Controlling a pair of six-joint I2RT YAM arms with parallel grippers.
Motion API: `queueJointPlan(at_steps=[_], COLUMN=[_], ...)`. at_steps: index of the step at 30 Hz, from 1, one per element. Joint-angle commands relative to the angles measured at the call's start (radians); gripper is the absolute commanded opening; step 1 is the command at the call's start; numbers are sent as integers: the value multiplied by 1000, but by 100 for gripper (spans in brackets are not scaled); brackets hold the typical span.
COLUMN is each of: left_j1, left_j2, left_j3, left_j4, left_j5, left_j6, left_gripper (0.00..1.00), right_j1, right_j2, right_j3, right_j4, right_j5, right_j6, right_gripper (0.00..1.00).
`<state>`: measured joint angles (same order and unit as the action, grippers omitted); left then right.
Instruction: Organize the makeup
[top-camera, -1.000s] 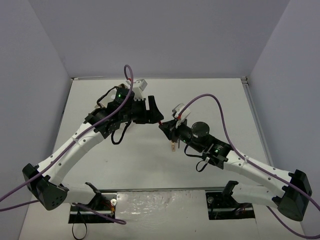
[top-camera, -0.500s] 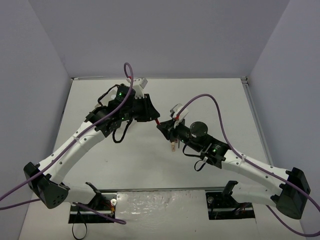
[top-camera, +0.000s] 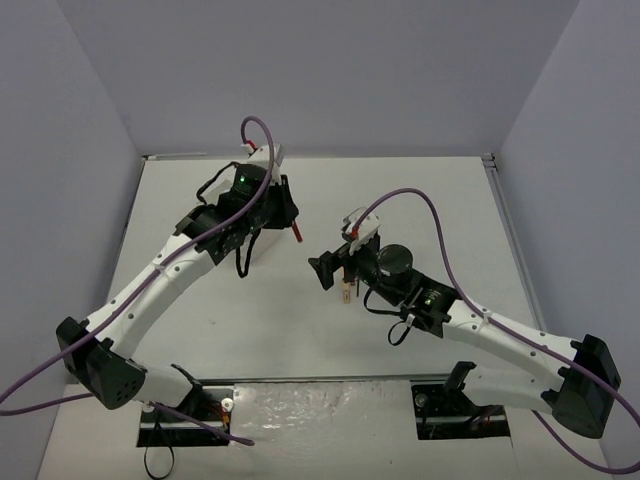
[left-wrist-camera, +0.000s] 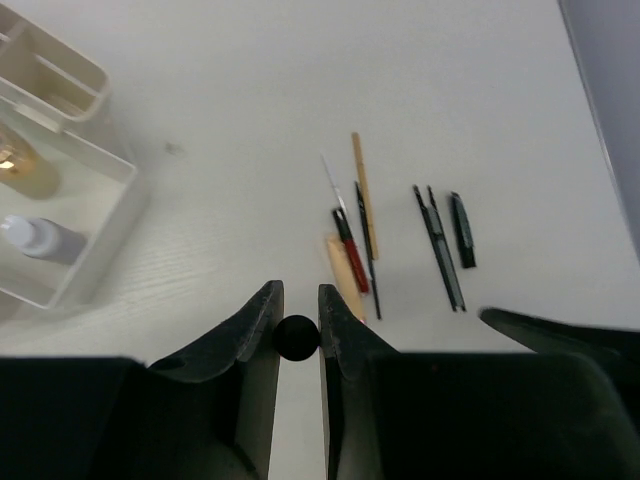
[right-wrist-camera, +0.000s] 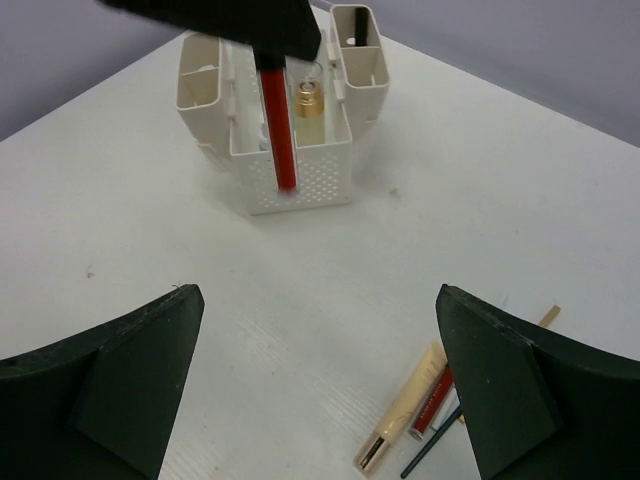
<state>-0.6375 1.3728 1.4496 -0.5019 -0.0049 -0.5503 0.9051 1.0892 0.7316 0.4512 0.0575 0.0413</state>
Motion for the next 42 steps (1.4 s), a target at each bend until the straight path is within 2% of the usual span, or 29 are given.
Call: queueJointPlan(at_steps=[1, 7, 11, 21, 27, 36, 38, 40, 42], left_j1=[131, 254, 320, 393, 398, 398, 398, 397, 397], left_j2=[78, 240, 362, 601, 669, 683, 679, 669, 648], left_j3=[122, 239, 355, 612, 642, 620, 626, 630, 632], left_j4=[108, 227, 276, 209, 153, 82, 68, 56, 51], left_j5=[-157, -220, -196, -167, -133, -132, -140, -142, -138], left_j6=[115, 222, 260, 276, 262, 240, 242, 239, 239], left_gripper=[0, 0, 0, 0, 0, 0, 11, 37, 50], right_j1=[4, 5, 5, 3, 3, 3, 3, 3, 3], right_j2=[-53, -81, -104, -127, -124, -117, -108, -90, -69], right_j3=[4, -51, -91, -124, -132, -133, -124, -113, -101], right_j4=[-37, -72, -85, -112, -111, -121, -135, -162, -186], right_j5=[163, 167, 170, 179, 201, 218, 239, 260, 281], right_j6=[16, 69, 92, 100, 101, 118, 129, 151, 175], right_gripper=[100, 100, 100, 100, 100, 100, 100, 100, 98])
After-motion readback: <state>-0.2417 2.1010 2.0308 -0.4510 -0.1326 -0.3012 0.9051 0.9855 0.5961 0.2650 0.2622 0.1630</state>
